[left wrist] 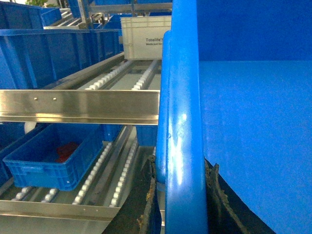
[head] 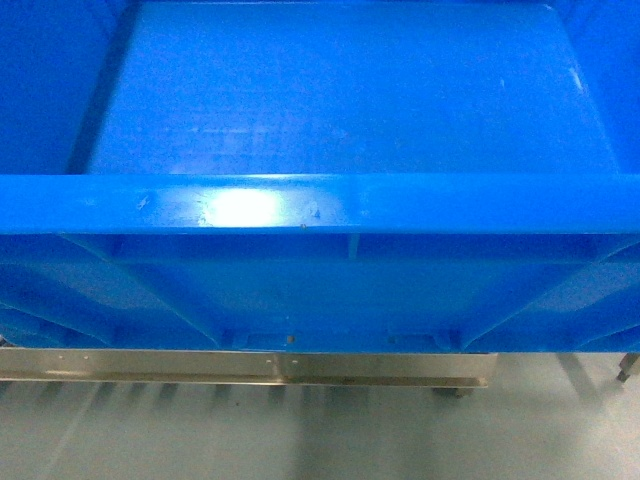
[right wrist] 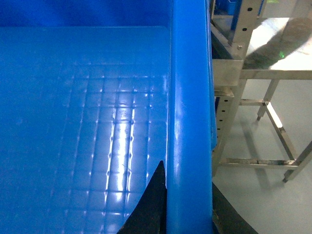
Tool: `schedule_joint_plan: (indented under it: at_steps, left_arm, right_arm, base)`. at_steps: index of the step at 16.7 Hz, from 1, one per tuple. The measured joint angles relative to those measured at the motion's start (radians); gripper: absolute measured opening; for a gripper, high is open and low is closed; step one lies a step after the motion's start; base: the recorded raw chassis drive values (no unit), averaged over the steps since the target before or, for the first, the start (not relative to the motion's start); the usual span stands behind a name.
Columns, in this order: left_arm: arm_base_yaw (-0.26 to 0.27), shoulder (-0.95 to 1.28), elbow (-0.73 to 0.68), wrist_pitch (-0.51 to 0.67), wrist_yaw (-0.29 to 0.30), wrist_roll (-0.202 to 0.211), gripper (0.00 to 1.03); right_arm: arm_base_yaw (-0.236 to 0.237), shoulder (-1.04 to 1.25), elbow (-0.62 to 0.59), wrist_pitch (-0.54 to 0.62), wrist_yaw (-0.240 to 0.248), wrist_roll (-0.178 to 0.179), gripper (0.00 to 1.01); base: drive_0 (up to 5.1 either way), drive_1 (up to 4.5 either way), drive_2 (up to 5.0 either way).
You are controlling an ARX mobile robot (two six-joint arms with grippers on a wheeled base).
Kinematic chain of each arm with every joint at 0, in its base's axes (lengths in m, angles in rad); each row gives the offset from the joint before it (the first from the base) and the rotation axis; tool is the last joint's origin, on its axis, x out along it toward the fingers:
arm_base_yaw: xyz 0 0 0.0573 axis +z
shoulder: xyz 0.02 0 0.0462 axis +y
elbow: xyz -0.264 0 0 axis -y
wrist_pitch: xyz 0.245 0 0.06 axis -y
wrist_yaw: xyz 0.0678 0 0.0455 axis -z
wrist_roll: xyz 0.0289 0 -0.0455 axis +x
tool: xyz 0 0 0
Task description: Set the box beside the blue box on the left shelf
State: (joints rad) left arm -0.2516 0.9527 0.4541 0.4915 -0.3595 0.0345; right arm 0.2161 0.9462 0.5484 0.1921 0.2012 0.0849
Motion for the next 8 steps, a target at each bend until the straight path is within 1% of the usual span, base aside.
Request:
schedule_joint_plan:
  at_steps: [8]
  left_arm:
    - [0.000, 0.000, 0.000, 0.003, 0.000, 0.000, 0.18]
  right_arm:
    - [0.000, 0.001, 0.000, 0.001, 0.000, 0.000, 0.08]
  base:
    - [-5.0, 2.37, 2.4]
